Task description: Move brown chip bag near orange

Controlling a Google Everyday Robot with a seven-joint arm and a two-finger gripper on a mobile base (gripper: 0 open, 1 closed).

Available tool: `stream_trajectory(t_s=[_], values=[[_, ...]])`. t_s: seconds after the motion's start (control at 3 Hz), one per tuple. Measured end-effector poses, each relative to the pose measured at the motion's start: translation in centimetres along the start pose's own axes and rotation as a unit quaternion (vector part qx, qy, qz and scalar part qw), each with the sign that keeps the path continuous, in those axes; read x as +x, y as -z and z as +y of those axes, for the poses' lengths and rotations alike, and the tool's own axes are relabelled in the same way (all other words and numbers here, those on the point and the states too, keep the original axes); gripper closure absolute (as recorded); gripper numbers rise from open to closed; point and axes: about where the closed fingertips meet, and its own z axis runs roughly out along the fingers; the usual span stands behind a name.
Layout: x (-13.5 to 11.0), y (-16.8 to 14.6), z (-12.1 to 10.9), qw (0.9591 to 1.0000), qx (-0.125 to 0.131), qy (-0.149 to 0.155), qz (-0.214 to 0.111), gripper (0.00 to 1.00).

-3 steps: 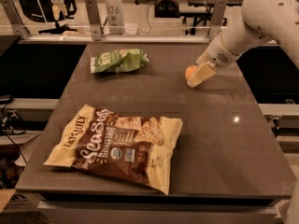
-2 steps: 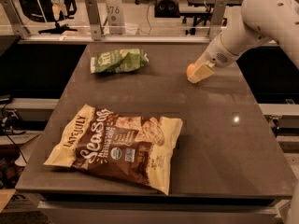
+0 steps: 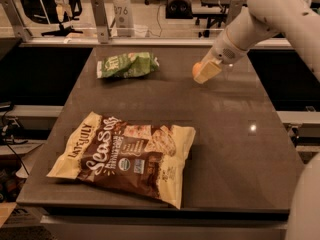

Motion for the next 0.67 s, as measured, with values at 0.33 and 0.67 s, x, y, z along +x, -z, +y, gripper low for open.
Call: stream_trajectory(t_s=[0.33, 0.67], values=[[-2.1, -1.0, 0.5, 0.9998, -0.007, 0.016, 0.004, 1.00], [-4.0, -1.9, 1.5, 0.9993, -0.007, 0.036, 0.005, 1.00]])
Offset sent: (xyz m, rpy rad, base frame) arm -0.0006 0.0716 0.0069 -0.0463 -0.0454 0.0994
